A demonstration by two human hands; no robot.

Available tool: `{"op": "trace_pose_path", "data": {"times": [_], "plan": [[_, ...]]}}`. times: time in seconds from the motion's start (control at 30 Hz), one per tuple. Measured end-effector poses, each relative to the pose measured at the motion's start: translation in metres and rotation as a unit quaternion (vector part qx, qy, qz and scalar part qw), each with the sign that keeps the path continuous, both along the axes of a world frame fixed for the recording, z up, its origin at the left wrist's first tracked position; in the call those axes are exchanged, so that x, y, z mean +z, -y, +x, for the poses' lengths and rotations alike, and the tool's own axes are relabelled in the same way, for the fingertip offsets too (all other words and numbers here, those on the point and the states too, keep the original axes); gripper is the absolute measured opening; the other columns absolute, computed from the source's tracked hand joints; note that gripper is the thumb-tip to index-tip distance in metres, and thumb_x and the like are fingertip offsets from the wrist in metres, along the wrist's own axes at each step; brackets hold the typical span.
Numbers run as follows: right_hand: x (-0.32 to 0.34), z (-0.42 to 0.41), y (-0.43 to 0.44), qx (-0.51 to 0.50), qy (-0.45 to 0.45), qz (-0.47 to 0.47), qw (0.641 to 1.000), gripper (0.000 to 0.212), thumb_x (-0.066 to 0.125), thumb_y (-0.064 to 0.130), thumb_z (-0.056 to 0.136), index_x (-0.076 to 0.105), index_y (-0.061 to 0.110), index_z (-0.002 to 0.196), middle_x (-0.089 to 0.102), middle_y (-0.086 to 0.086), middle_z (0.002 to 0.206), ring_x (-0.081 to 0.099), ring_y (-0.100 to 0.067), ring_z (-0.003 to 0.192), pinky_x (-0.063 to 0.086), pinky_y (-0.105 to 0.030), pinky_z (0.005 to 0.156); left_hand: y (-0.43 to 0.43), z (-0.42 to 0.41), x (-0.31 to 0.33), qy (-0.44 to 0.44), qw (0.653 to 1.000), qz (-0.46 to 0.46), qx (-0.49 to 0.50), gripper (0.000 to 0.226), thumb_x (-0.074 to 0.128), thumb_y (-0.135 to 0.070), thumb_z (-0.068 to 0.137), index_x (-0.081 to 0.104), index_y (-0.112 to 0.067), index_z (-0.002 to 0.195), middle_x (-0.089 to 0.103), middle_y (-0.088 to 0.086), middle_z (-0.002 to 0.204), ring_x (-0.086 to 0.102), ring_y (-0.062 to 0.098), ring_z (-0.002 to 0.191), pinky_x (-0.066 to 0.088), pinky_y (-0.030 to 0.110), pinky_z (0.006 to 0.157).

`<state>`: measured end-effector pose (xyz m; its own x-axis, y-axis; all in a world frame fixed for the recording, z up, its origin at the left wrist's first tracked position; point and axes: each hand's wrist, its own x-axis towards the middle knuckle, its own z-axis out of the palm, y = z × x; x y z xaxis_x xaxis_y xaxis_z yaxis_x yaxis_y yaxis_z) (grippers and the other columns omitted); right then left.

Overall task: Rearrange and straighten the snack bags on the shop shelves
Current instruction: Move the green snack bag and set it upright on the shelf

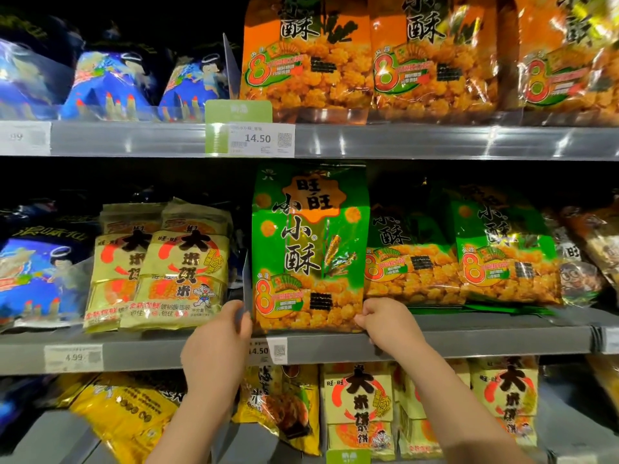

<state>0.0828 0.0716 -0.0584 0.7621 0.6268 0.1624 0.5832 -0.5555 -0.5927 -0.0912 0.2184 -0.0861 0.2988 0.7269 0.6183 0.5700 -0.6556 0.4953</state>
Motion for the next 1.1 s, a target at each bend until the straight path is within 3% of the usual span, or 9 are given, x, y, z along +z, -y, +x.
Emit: {"op": "trace_pose_path", "data": {"times": [0.13, 0.3, 0.43, 0.57, 0.7, 0.9, 1.1], "plan": [[-0.002, 0.007, 0.008, 0.002, -0.014, 0.009, 1.000, 0.022, 0.050, 0.022, 0.092, 0.049, 0.013, 0.071, 0.057, -0.003, 0.074, 0.055, -0.018, 0.061, 0.044, -0.031, 0.062, 0.000, 0.005, 0.003, 0.022, 0.999, 0.027, -0.023, 0.024, 0.048, -0.037, 0.092, 0.056, -0.022, 0.109, 0.068, 0.002, 0.074, 0.060, 0.023, 0.063, 0.047, 0.030, 0.049], [-0.004, 0.009, 0.007, 0.013, -0.014, 0.014, 1.000, 0.021, 0.048, 0.021, 0.093, 0.048, 0.013, 0.074, 0.051, 0.000, 0.070, 0.050, -0.013, 0.054, 0.047, -0.033, 0.061, 0.004, 0.020, 0.004, 0.006, 0.999, 0.008, -0.035, 0.038, 0.045, -0.036, 0.094, 0.051, -0.023, 0.130, 0.071, 0.004, 0.085, 0.063, 0.024, 0.074, 0.034, 0.025, 0.048], [-0.005, 0.008, 0.010, 0.019, -0.004, 0.014, 1.000, 0.023, 0.047, 0.023, 0.094, 0.046, 0.015, 0.072, 0.049, 0.001, 0.068, 0.050, -0.013, 0.053, 0.046, -0.033, 0.061, -0.001, 0.033, 0.005, -0.007, 0.999, -0.026, -0.028, 0.026, 0.041, -0.031, 0.096, 0.061, -0.016, 0.105, 0.066, 0.005, 0.076, 0.054, 0.022, 0.064, 0.038, 0.027, 0.050], [-0.004, 0.004, 0.012, 0.016, 0.001, 0.027, 0.999, 0.027, 0.051, 0.023, 0.092, 0.045, 0.017, 0.066, 0.048, 0.002, 0.061, 0.050, -0.013, 0.054, 0.049, -0.034, 0.064, -0.003, 0.031, 0.003, -0.027, 1.000, -0.006, -0.001, 0.025, 0.040, -0.029, 0.096, 0.055, -0.013, 0.086, 0.056, 0.001, 0.063, 0.051, 0.023, 0.058, 0.033, 0.025, 0.046], [-0.006, -0.004, 0.006, 0.017, -0.002, 0.034, 0.999, 0.029, 0.055, 0.024, 0.090, 0.045, 0.020, 0.063, 0.049, 0.003, 0.062, 0.052, -0.017, 0.064, 0.042, -0.030, 0.062, -0.009, 0.015, -0.008, -0.039, 0.999, 0.019, 0.017, 0.024, 0.040, -0.030, 0.095, 0.047, -0.016, 0.077, 0.052, 0.001, 0.057, 0.051, 0.026, 0.053, 0.031, 0.024, 0.044], [-0.011, -0.007, 0.000, 0.019, 0.020, 0.035, 0.999, 0.033, 0.051, 0.026, 0.091, 0.038, 0.026, 0.061, 0.046, 0.006, 0.063, 0.049, -0.017, 0.069, 0.036, -0.030, 0.058, -0.012, 0.012, -0.012, -0.051, 0.998, 0.025, 0.022, 0.028, 0.038, -0.032, 0.096, 0.051, -0.014, 0.081, 0.050, 0.001, 0.057, 0.049, 0.025, 0.054, 0.032, 0.025, 0.046], [-0.008, -0.006, 0.003, 0.032, 0.055, 0.044, 0.997, 0.033, 0.051, 0.034, 0.091, 0.039, 0.028, 0.061, 0.046, 0.009, 0.059, 0.044, -0.007, 0.058, 0.034, -0.025, 0.052, -0.019, 0.012, 0.004, -0.126, 0.991, 0.034, 0.020, 0.026, 0.034, -0.034, 0.097, 0.049, -0.018, 0.084, 0.055, -0.001, 0.067, 0.053, 0.023, 0.062, 0.037, 0.026, 0.049]]}}
